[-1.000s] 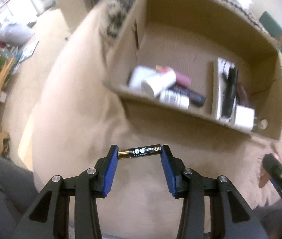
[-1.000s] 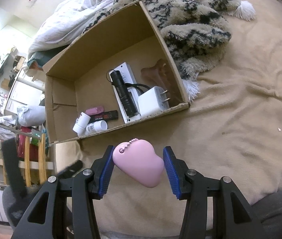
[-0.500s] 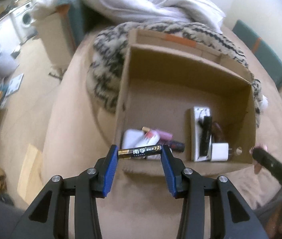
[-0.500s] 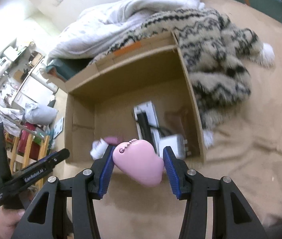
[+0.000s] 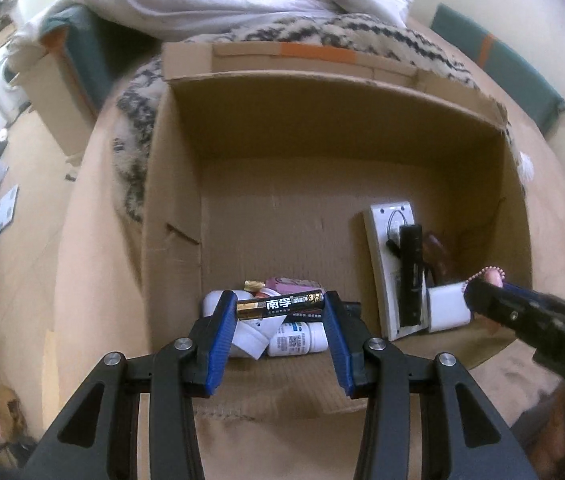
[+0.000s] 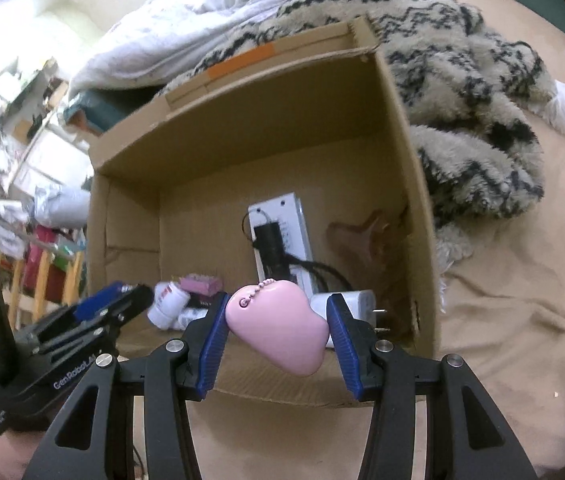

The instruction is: Organize rigid objects

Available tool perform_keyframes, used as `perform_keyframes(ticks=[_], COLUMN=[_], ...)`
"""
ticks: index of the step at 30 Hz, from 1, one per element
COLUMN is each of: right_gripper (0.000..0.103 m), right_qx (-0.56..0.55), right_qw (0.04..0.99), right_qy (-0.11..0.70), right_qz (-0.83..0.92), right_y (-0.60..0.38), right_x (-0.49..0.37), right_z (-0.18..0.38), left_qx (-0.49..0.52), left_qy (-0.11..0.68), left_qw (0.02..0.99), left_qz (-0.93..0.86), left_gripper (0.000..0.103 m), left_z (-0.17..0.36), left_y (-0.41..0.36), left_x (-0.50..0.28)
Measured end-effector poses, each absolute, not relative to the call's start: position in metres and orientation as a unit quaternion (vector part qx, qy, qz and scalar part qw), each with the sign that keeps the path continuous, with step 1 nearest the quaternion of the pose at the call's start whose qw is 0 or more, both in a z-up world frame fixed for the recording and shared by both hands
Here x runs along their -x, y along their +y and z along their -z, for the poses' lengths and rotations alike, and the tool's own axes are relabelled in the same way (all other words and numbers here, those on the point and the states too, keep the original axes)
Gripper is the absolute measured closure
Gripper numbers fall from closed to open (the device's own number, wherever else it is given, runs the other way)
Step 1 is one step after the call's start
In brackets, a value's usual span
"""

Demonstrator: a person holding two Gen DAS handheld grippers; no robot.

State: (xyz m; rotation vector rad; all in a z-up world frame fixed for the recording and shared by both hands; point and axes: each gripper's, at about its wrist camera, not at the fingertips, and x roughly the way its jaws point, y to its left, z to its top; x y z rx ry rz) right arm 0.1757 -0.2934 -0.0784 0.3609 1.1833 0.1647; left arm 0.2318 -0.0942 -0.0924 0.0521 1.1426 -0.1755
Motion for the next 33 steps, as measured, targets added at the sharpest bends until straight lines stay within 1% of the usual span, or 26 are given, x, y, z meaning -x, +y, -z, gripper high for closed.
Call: perform_keyframes(ticks=[9,15,18,19,20,21,22,23,24,25,26,27,33], right_gripper=[0.051,0.051,0.051,0.05,0.047,0.04,0.032,0.03,0.022,0.01,0.003,0.0,0.0], right_qx=[-0.15,-0.165,-0.185,-0.192,-0.2,-0.208,-0.216,-0.224,-0.231,-0.241,-0.251,-0.259,-0.252], right_qw=[0.805,0.797,0.797,0.797,0.798,0.799,0.801,0.803,0.805,0.806,0.806,0.806,0.833], right_qy=[0.569,0.576,0.57,0.567,0.563,0.558,0.552,0.546,0.541,0.535,0.53,0.526,0.487], right_qz=[-0.079,-0.076,-0.079,-0.081,-0.082,-0.083,-0.083,-0.081,-0.08,-0.078,-0.077,-0.077,-0.067], right_y=[-0.284,-0.286,-0.29,-0.293,-0.295,-0.297,-0.3,-0.303,-0.304,-0.307,-0.309,-0.311,-0.311], right_x=[-0.178,-0.18,-0.181,-0.181,-0.181,-0.181,-0.181,-0.18,-0.179,-0.178,-0.177,-0.176,-0.162], right_z=[0.089,0.094,0.092,0.091,0.089,0.088,0.085,0.083,0.081,0.078,0.076,0.074,0.05], left_qx=[-0.017,-0.006,0.01,0.015,0.021,0.025,0.031,0.035,0.04,0.045,0.048,0.051,0.061], left_qy=[0.544,0.545,0.545,0.542,0.54,0.537,0.533,0.532,0.53,0.527,0.524,0.519,0.503], left_qw=[0.836,0.836,0.835,0.836,0.838,0.839,0.841,0.842,0.843,0.845,0.847,0.85,0.86], left_qz=[0.073,0.067,0.076,0.079,0.082,0.083,0.083,0.083,0.083,0.081,0.08,0.079,0.064], left_gripper=[0.063,0.063,0.061,0.054,0.041,0.034,0.023,0.02,0.02,0.02,0.019,0.019,0.019], left_z=[0.1,0.098,0.097,0.096,0.094,0.091,0.089,0.086,0.084,0.079,0.076,0.071,0.052], left_y=[-0.093,-0.091,-0.09,-0.09,-0.089,-0.089,-0.088,-0.086,-0.085,-0.082,-0.081,-0.079,-0.062], left_x=[-0.237,-0.239,-0.239,-0.238,-0.237,-0.237,-0.235,-0.234,-0.233,-0.231,-0.23,-0.228,-0.215])
